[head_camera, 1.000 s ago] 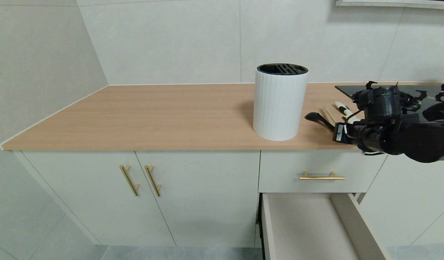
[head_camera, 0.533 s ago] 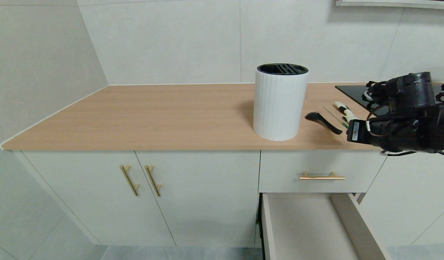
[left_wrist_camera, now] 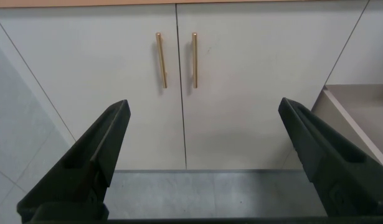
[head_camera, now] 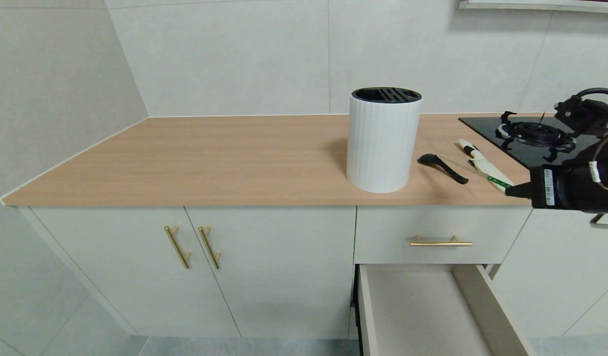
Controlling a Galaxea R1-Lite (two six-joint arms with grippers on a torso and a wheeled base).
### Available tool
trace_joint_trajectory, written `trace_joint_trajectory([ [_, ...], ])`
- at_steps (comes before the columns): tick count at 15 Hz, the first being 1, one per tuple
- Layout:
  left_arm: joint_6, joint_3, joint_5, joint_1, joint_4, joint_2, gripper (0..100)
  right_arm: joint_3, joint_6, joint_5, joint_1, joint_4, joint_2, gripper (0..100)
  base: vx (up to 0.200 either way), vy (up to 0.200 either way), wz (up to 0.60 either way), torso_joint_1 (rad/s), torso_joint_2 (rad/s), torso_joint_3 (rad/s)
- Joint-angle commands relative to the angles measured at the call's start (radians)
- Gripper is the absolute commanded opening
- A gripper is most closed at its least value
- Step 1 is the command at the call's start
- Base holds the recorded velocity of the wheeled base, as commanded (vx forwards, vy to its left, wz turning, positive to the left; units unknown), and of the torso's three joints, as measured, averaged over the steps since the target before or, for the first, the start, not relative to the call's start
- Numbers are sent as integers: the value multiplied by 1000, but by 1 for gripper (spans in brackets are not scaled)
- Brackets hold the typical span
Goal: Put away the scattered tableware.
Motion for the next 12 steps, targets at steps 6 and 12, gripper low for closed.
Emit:
trace_joint_trajectory([
  [6,0,0,-1,1,0,0,100,-175,-37,155,60,495,-173,0,0,0,0,0,0,0],
  [12,0,0,-1,1,0,0,100,-17,-45,311,62,422,-201,0,0,0,0,0,0,0],
])
